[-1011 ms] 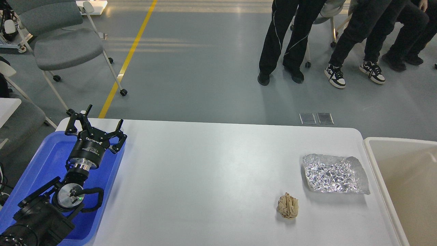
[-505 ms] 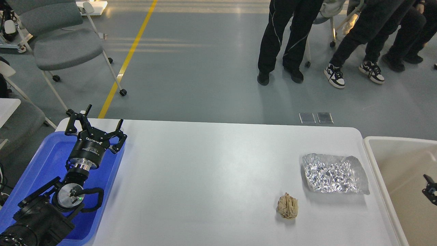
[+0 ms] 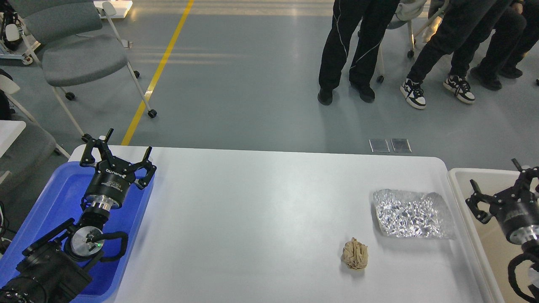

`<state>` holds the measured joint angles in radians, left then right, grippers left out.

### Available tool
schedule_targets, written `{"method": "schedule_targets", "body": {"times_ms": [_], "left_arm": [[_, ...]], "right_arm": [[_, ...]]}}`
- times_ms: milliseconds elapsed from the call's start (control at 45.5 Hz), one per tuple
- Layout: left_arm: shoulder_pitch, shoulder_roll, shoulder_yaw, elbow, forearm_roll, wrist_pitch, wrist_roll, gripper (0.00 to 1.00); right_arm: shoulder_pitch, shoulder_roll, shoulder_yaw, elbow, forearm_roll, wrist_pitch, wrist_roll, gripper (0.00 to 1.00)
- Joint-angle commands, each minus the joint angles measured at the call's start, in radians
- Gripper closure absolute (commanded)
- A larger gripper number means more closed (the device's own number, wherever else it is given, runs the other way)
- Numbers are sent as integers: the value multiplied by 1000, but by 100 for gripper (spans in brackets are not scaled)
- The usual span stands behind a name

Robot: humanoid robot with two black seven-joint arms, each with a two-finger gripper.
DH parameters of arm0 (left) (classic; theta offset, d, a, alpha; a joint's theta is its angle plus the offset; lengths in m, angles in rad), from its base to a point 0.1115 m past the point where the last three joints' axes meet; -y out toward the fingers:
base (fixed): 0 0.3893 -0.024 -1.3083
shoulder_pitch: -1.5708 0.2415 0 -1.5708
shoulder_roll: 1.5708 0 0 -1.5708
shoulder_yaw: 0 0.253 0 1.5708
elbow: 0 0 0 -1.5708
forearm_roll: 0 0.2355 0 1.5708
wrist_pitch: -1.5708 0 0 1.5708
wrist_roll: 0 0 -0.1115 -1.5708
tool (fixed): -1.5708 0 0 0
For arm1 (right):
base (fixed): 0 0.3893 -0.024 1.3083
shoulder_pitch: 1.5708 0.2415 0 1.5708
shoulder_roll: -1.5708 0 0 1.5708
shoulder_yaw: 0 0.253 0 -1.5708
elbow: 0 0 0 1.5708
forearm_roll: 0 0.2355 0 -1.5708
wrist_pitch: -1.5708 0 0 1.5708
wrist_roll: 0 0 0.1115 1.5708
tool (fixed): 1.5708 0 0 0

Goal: Tidy desktop

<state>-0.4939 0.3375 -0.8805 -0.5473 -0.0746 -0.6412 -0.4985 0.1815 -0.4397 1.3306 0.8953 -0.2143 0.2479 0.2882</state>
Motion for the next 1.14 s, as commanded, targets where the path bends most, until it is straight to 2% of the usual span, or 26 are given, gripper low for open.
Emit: {"method": "schedule_targets", "body": {"times_ms": [0,220,440,945,1121], "left_arm": [[0,0,0,0,-1,0,0,0],[0,0,0,0,-1,0,0,0],[0,0,0,0,1,0,0,0],[0,0,0,0,-1,0,0,0],[0,0,0,0,1,0,0,0]], "right_arm": [[-13,160,128,85,-214,-4,20,0],[0,213,117,70,-408,-30,57,0],[35,236,110,54,-409,-76,59,0],[39,266,122,51,-393,-96,59,0],[39,282,128,53,-389,-139,57,0]]}}
